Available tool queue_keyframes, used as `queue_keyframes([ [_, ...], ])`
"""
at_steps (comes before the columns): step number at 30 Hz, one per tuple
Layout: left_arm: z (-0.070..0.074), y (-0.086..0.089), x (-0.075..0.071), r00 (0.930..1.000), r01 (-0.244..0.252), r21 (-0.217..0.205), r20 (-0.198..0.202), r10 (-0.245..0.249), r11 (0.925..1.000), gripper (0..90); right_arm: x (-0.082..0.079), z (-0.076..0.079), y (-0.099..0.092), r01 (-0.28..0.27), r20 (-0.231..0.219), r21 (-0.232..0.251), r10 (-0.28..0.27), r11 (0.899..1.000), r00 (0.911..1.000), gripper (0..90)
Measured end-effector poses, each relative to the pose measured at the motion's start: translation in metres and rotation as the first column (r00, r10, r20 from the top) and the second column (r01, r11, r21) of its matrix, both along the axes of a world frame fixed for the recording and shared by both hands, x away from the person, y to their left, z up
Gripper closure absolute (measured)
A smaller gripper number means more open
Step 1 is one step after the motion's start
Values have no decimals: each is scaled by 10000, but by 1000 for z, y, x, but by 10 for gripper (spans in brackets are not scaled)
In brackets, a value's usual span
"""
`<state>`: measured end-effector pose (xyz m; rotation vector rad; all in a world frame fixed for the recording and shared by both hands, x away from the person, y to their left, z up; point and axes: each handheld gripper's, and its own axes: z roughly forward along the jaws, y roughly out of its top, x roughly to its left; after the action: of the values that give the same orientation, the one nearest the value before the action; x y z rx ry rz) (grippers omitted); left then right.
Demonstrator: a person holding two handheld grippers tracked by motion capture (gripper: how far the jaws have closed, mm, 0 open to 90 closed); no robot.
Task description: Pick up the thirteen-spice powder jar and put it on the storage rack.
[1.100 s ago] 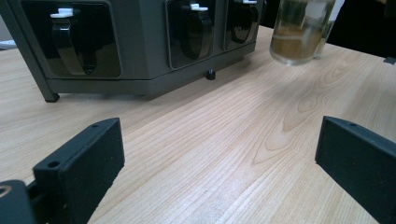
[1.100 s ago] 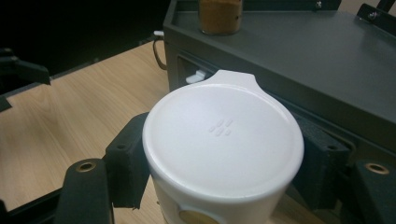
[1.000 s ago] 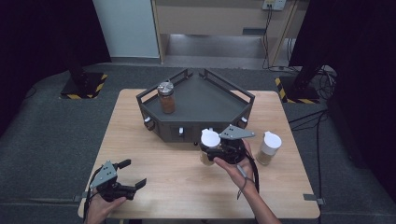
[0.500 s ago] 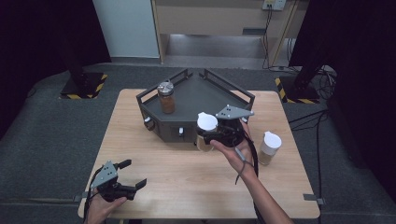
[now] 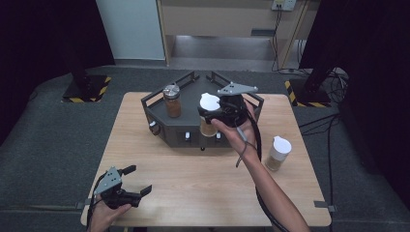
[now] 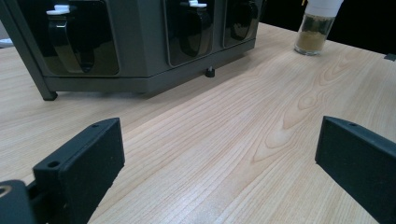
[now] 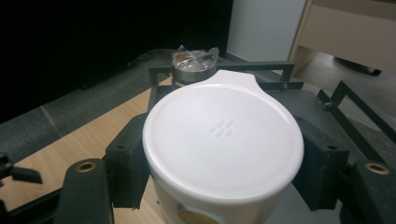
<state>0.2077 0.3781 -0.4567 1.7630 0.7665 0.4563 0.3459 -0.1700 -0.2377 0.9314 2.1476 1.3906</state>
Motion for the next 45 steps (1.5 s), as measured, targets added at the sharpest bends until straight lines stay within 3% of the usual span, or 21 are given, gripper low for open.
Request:
queue_keyframes([
  [10, -1, 0, 0, 10000, -32, -101, -30, 32, 9999, 3, 27, 5, 18, 461, -71, -168, -462, 9988, 9989, 309],
  [24, -2, 2, 0, 10000, -50, -190, -55, 49, 9998, 3, 61, -6, 53, 1349, 26, -380, -1349, 9901, 9909, 309],
  [32, -2, 2, 1, 10000, 11, -170, -45, -12, 9999, 3, 77, -16, 58, 1574, -122, -306, -1578, 9871, 9874, 309],
  [45, -1, 1, 1, 10000, 73, -61, -62, -74, 10000, 3, 87, -29, 62, 1675, -373, -353, -1688, 9852, 9849, 309],
])
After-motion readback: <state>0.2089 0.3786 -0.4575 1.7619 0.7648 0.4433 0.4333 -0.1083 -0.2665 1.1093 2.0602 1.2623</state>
